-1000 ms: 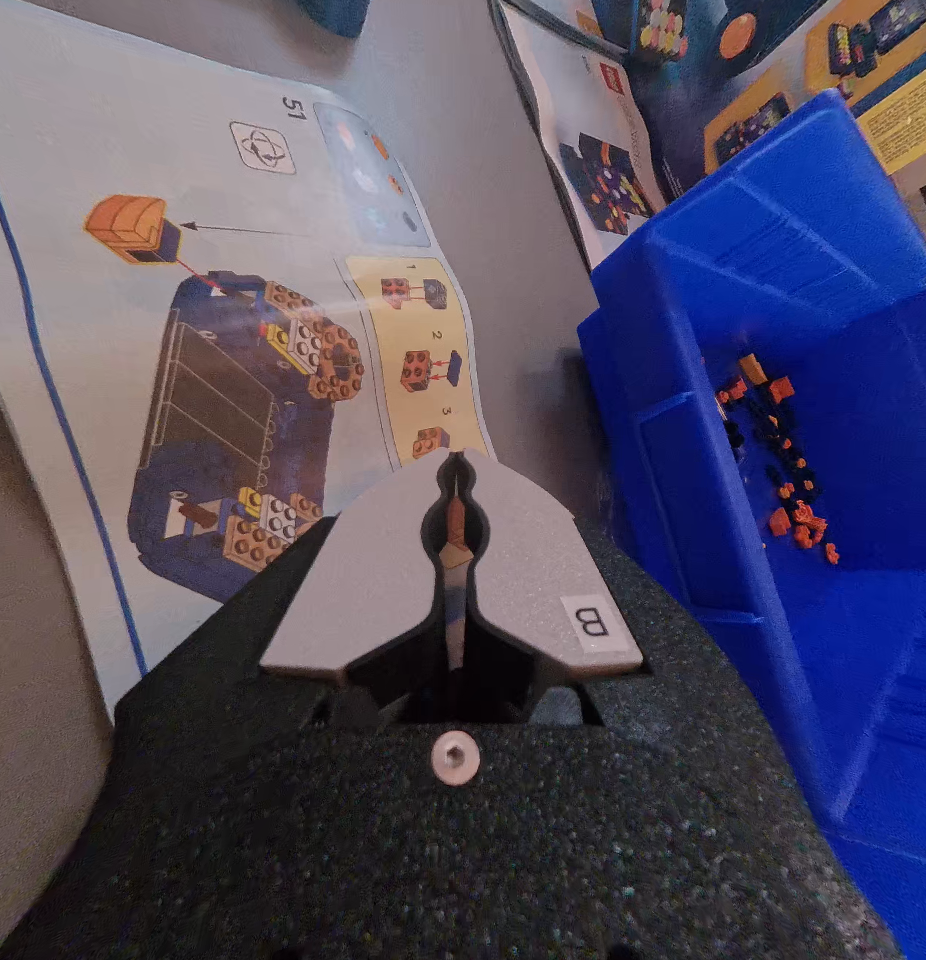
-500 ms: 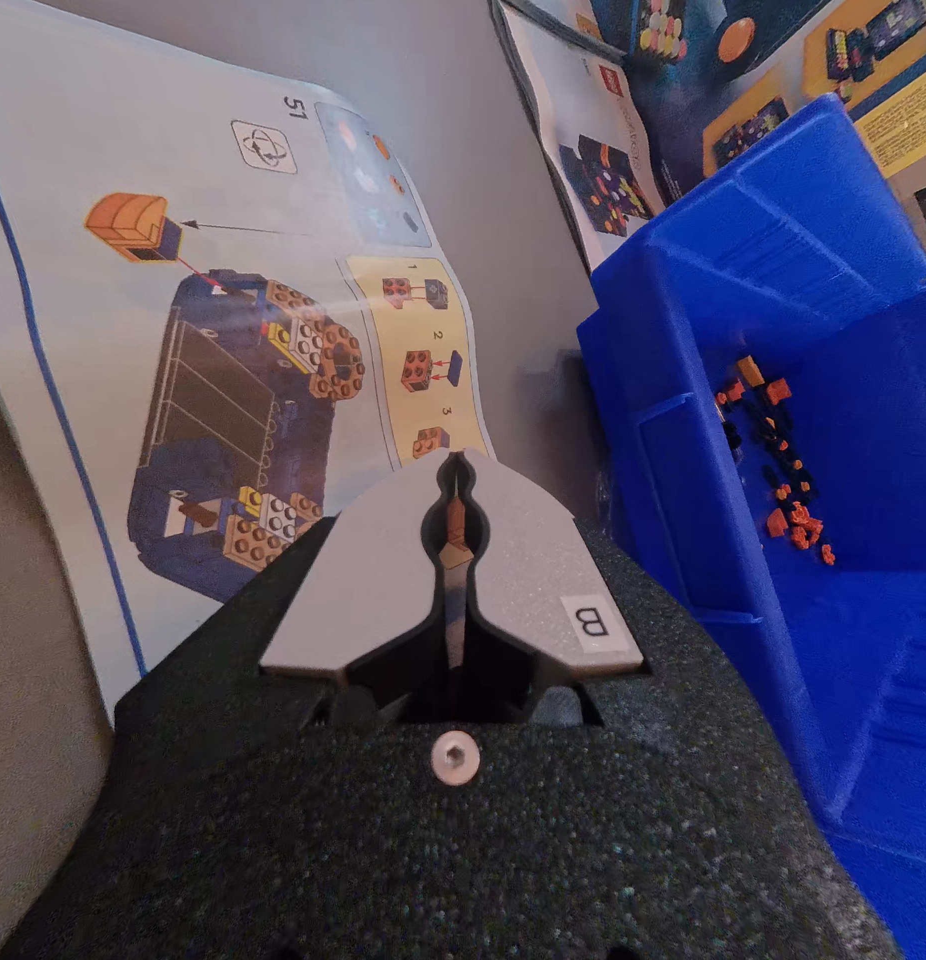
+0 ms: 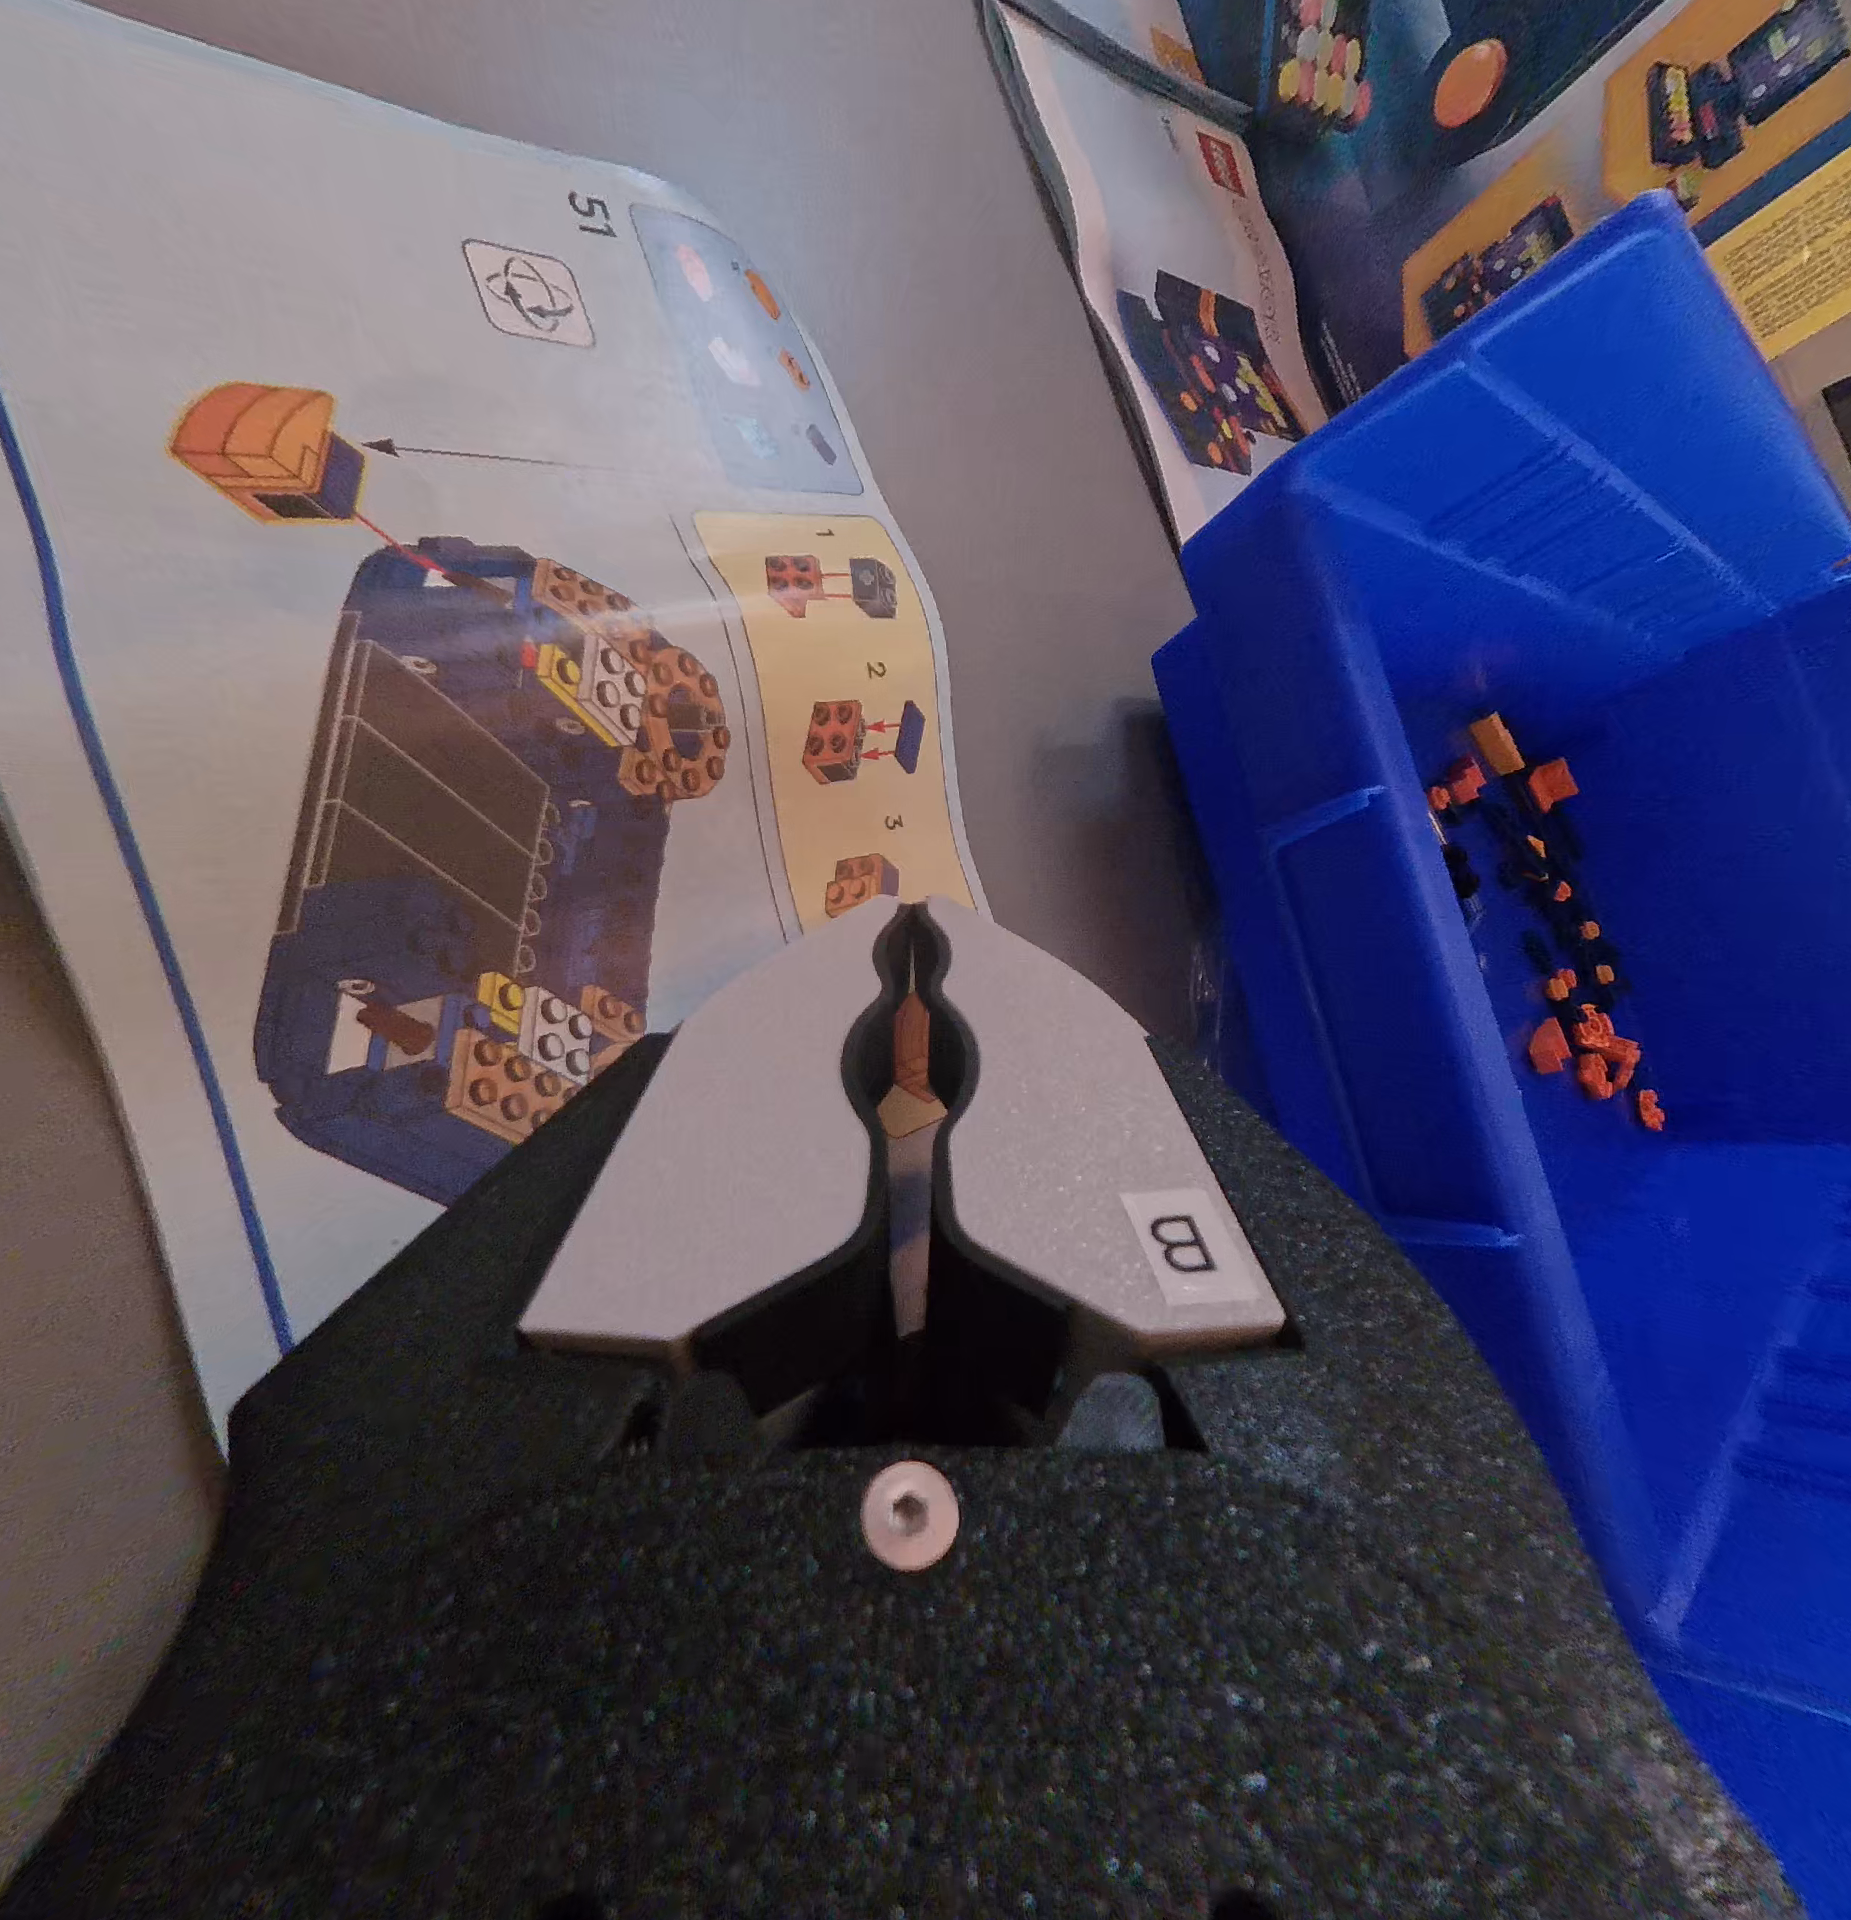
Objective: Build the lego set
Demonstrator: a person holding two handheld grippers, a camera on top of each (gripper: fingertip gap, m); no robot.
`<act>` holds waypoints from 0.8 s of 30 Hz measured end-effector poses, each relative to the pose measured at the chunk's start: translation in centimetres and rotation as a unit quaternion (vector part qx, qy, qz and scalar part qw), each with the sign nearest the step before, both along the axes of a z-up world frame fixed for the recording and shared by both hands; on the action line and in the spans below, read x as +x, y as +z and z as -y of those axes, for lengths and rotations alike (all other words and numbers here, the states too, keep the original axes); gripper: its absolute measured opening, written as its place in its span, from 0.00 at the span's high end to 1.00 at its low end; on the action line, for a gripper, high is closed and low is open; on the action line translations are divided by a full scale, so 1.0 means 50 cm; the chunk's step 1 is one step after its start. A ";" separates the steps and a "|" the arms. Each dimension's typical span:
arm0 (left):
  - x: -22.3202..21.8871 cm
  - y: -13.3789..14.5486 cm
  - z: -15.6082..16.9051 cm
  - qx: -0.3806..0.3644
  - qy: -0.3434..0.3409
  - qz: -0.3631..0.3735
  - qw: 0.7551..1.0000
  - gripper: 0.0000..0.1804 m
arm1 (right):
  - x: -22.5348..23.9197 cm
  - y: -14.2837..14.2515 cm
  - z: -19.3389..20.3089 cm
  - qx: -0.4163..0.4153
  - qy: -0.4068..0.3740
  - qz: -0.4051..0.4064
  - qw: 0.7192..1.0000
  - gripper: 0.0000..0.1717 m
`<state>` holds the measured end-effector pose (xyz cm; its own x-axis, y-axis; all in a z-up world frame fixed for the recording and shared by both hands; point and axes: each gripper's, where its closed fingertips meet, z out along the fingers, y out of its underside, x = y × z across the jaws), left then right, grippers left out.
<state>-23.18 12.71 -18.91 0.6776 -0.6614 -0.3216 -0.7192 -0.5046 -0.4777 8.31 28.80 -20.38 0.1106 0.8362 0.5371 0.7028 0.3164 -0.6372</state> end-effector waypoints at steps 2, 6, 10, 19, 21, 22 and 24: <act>-0.012 0.009 -0.023 0.033 0.052 0.008 0.998 0.66 | 0.000 0.000 0.000 0.001 0.000 0.000 1.000 1.00; -0.055 0.031 -0.078 0.077 0.214 0.055 0.972 0.73 | -0.002 -0.001 -0.004 0.003 0.001 0.000 1.000 1.00; -0.089 -0.001 -0.091 0.033 0.267 0.026 0.963 0.80 | 0.000 -0.002 -0.007 0.007 0.001 0.000 1.000 1.00; 0.064 -0.014 -0.048 0.012 -0.131 -0.059 0.990 0.90 | -0.002 -0.004 -0.003 0.001 0.001 -0.001 1.000 1.00; 0.089 -0.016 -0.027 -0.003 -0.199 -0.069 0.978 0.91 | -0.002 -0.005 -0.001 0.001 0.000 -0.002 1.000 1.00; 0.092 -0.016 -0.024 -0.008 -0.212 -0.075 0.974 0.91 | -0.003 -0.005 -0.001 0.002 0.000 -0.002 1.000 1.00; 0.084 -0.014 -0.027 -0.005 -0.229 -0.095 0.969 0.89 | -0.005 -0.005 -0.001 0.002 0.001 -0.002 1.000 1.00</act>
<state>-18.99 14.06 -19.60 0.2421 -0.8826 -0.4031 -0.9432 -0.1166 -0.3112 8.08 28.84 -20.62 0.1113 0.8337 0.5408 0.7003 0.3203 -0.6380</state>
